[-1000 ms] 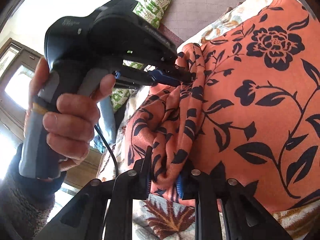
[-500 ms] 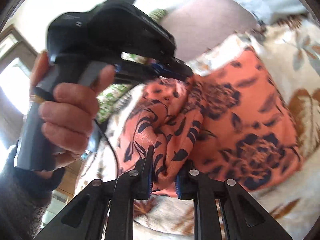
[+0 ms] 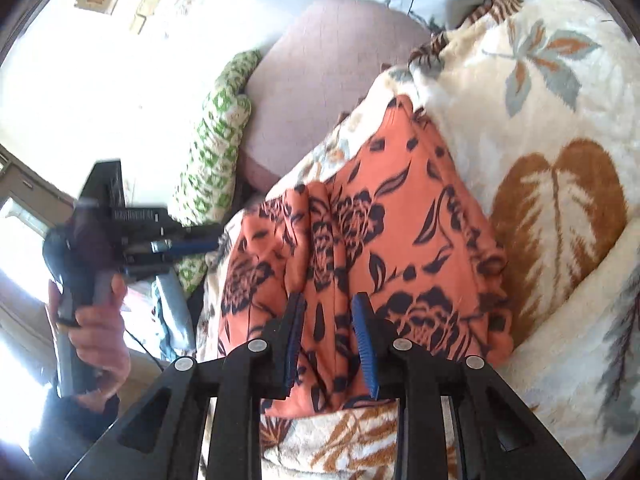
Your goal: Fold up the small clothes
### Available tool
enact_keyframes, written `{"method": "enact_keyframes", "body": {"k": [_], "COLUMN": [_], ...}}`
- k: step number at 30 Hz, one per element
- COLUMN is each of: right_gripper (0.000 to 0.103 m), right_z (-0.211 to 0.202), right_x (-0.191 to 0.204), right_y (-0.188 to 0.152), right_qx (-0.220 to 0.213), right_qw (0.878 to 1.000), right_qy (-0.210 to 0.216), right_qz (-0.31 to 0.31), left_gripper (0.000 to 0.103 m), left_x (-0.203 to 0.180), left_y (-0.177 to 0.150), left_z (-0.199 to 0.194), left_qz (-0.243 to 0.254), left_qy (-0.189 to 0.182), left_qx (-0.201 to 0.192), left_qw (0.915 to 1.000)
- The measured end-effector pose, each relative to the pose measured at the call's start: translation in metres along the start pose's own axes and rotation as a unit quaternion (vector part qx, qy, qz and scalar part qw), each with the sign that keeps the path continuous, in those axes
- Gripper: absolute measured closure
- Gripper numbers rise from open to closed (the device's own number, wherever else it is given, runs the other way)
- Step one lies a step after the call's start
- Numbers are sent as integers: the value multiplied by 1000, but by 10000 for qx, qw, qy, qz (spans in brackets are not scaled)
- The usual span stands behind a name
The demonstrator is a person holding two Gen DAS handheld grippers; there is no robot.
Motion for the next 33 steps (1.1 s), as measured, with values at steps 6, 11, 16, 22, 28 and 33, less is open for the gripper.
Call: {"method": "enact_keyframes", "body": {"k": [6, 11, 16, 22, 28, 33], "right_gripper": [76, 76, 95, 96, 91, 79], "right_z": [53, 113, 115, 103, 107, 54], "right_x": [21, 10, 34, 20, 3, 7], "right_y": [18, 13, 23, 43, 32, 23], "right_qx": [304, 916, 934, 707, 935, 672], "right_qw": [9933, 9951, 9950, 9922, 9905, 9967], "right_qy": [1044, 83, 313, -644, -750, -423], "right_qz": [390, 373, -167, -800, -678, -195], "left_gripper": [77, 72, 71, 70, 70, 70], "left_x": [50, 51, 51, 42, 31, 39], "left_y": [-30, -44, -48, -55, -62, -69], "left_z": [18, 35, 39, 53, 59, 37], "left_qz": [-691, -370, -428, -237, -48, -96], "left_qy": [-805, -1100, -1331, -1009, -489, -489], "left_qx": [331, 318, 181, 54, 1, -54], "left_qw": [9938, 9927, 9900, 9946, 9988, 9987]}}
Point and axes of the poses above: each gripper's, at about its wrist camera, not at the fingertips, and z roughly the way its jaws point, x to its left, y to its top, the point moved 5 cm from there along z, roughly the way its jaws point, and after that the axes turned 8 degrees about y, right-handed, at the moved point
